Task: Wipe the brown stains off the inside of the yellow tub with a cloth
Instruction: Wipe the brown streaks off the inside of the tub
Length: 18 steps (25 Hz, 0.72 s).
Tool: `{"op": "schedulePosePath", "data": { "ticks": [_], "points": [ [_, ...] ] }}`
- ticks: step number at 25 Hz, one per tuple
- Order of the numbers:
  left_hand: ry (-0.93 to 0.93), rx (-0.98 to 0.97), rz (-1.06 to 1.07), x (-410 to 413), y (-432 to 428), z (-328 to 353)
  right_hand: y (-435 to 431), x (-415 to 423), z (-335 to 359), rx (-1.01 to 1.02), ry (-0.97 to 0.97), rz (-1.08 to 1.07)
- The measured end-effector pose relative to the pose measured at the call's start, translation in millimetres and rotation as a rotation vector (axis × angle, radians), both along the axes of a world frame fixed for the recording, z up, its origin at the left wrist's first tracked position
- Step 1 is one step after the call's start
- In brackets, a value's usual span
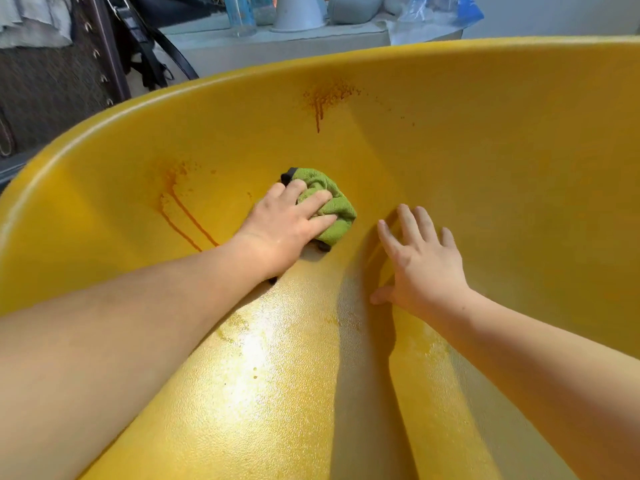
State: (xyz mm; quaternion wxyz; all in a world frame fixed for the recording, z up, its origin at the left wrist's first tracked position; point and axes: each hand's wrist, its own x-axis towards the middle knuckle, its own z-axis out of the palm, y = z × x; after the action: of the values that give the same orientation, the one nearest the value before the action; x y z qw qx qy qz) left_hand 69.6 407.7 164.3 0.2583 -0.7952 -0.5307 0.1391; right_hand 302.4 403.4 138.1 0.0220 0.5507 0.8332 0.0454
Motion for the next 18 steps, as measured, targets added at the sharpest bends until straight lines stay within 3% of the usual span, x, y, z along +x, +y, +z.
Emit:
{"op": "schedulePosePath", "data": {
  "ticks": [2, 4, 7, 9, 13, 18],
  "points": [
    [0.027, -0.033, 0.080, 20.0, -0.7, -6.8, 4.0, -2.6, 5.3, -0.045, -0.025, 0.001],
    [0.119, -0.059, -0.146, 22.6, 4.7, -3.1, 11.8, 3.4, 19.0, 0.014, -0.021, 0.058],
    [0.250, 0.093, -0.414, 22.7, 50.4, 34.4, 37.4, 28.3, 50.7, 0.252, 0.100, 0.036],
    [0.244, 0.158, -0.384, 48.7, 79.2, 65.7, 51.0, 42.4, 64.4, 0.275, 0.138, -0.053],
    [0.372, 0.283, -0.427, 72.3, 102.1, 104.0, 60.9, 50.6, 66.0, 0.100, 0.127, -0.151],
    [0.170, 0.305, -0.161, 7.9, 74.0, 117.4, 57.0, 36.6, 69.4, 0.137, 0.185, -0.112]
  ]
}}
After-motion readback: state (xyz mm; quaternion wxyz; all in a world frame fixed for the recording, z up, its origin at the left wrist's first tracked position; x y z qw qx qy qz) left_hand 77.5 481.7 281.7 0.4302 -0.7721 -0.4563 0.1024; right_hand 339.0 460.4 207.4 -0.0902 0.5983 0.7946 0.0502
